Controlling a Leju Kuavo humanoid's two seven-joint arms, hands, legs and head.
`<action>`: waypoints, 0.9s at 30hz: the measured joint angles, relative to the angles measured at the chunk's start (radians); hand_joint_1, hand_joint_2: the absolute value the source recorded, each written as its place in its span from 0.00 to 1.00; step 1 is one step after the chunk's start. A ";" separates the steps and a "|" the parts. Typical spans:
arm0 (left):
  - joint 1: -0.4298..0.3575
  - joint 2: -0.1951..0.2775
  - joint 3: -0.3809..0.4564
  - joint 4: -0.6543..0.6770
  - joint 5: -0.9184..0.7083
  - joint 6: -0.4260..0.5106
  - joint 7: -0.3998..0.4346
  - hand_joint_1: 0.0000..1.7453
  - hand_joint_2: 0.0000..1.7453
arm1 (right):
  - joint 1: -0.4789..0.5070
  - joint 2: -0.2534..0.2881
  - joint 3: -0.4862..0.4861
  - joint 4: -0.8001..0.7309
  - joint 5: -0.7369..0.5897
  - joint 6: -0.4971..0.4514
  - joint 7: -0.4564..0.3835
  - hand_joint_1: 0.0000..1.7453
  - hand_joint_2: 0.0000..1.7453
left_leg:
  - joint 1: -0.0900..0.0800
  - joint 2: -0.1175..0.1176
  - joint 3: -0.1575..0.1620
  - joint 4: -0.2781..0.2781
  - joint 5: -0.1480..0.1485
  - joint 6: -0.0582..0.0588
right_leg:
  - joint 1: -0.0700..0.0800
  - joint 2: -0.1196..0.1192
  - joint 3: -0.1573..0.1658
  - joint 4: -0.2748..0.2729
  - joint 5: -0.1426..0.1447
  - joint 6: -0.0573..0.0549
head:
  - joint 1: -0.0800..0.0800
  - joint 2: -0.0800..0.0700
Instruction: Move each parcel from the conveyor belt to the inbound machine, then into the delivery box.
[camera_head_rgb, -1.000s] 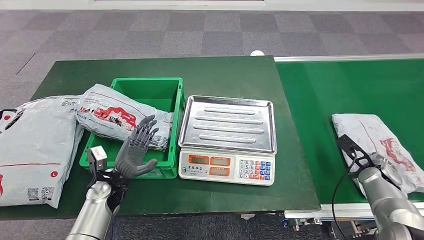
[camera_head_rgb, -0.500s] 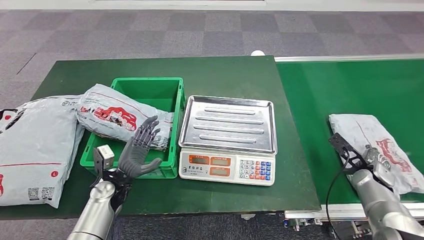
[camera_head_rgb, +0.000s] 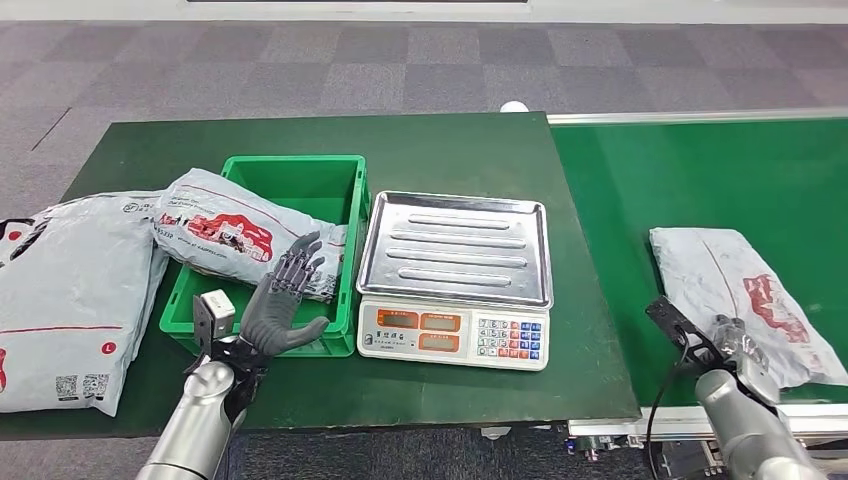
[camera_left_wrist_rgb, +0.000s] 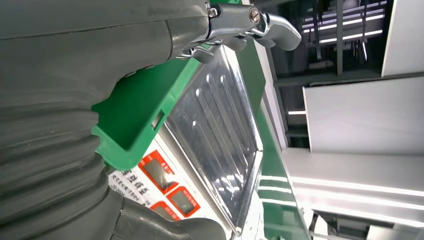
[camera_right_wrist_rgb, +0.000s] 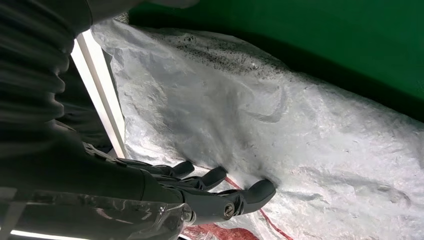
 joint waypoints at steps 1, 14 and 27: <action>0.000 0.000 -0.001 0.000 -0.001 0.004 0.000 0.00 1.00 | 0.004 0.005 0.000 -0.005 0.007 0.006 0.005 0.00 1.00 | 0.000 0.000 0.001 0.000 0.000 0.000 | 0.000 0.000 0.001 0.000 0.000 0.000 | 0.000 0.000; -0.001 0.004 -0.007 0.009 -0.020 0.045 0.000 0.00 1.00 | 0.064 0.074 -0.001 -0.112 0.082 0.086 0.009 0.00 1.00 | 0.001 0.003 0.007 0.000 -0.001 -0.002 | 0.004 0.003 0.007 -0.001 0.000 0.000 | 0.000 0.000; -0.001 0.012 -0.014 0.010 -0.025 0.051 0.000 0.00 1.00 | 0.110 0.109 -0.002 -0.190 0.094 0.098 -0.006 1.00 1.00 | 0.003 0.008 0.010 0.000 -0.002 -0.002 | 0.004 0.006 0.009 -0.001 0.000 -0.001 | 0.000 0.000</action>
